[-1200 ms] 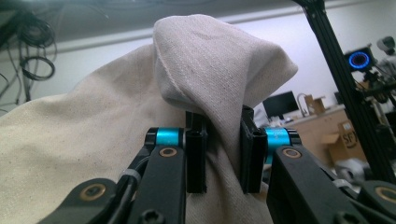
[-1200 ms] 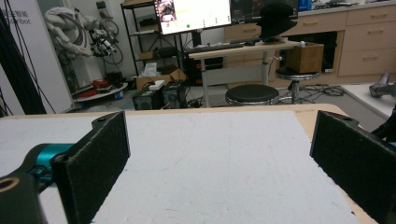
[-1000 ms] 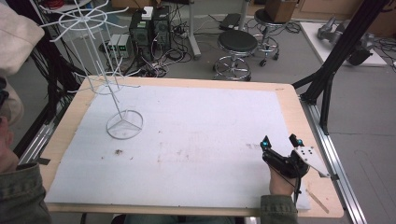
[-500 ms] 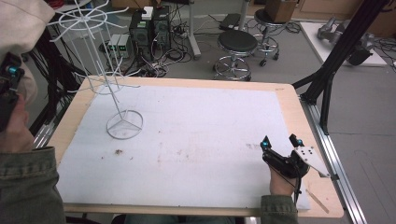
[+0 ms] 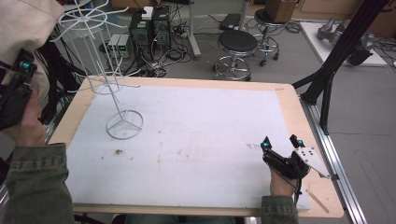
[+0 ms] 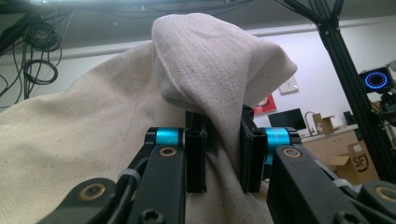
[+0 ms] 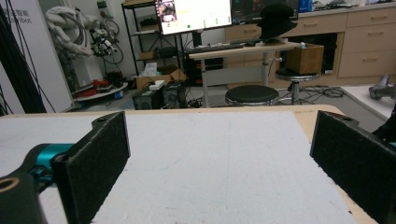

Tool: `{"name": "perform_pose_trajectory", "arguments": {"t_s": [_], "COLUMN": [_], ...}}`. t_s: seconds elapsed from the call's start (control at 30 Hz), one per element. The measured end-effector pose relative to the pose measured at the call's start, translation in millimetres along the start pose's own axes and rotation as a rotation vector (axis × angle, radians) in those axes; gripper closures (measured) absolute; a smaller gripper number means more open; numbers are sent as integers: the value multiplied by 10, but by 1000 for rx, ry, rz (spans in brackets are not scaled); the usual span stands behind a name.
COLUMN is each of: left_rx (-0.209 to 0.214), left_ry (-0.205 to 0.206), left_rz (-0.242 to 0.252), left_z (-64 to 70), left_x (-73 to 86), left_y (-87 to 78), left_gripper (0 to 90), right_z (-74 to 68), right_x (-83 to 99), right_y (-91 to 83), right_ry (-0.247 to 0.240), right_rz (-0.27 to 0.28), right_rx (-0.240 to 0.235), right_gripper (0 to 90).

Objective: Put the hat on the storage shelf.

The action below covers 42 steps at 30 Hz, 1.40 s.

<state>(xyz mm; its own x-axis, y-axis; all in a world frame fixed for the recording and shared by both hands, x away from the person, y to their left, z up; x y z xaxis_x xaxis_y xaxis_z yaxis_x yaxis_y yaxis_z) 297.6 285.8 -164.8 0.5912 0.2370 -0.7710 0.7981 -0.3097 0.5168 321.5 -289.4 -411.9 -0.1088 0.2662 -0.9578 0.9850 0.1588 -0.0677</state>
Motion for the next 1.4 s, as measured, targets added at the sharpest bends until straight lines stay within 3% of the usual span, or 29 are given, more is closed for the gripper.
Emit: {"name": "perform_pose_trajectory", "arguments": {"t_s": [0.4, 0.83, 1.17, 1.4], "left_rx": [8, 25, 45, 38], "left_ry": [-2, -32, -59, -31], "left_rz": [-36, -57, -100, -160], "left_z": [154, 244, 527, 738], "left_x": [216, 380, 647, 847], "left_y": [-68, -154, -268, -303], "left_gripper": [759, 758, 756, 754], "right_z": [-12, -13, -12, -14], "right_x": [-1, -4, -3, -2], "right_y": [-8, -7, -10, -8], "right_ry": [0, -2, -5, -3], "right_rz": [2, 5, 3, 2], "right_rx": [-5, -5, -6, -7], "right_gripper": [39, 39, 39, 39]}}
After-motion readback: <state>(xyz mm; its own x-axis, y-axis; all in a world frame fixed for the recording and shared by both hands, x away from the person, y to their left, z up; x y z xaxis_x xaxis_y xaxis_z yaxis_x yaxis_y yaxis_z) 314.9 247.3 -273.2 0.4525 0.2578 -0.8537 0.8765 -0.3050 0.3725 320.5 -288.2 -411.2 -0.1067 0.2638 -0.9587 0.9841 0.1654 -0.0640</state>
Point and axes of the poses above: each handheld gripper's, and its own axes: y roughly forward along the jaws, x roughly out of its underside, z roughly to its right, the point moved 7 cm from there along y, roughly forward along the jaws, and after that the axes turned 9 degrees about y, right-handed, at the moved point
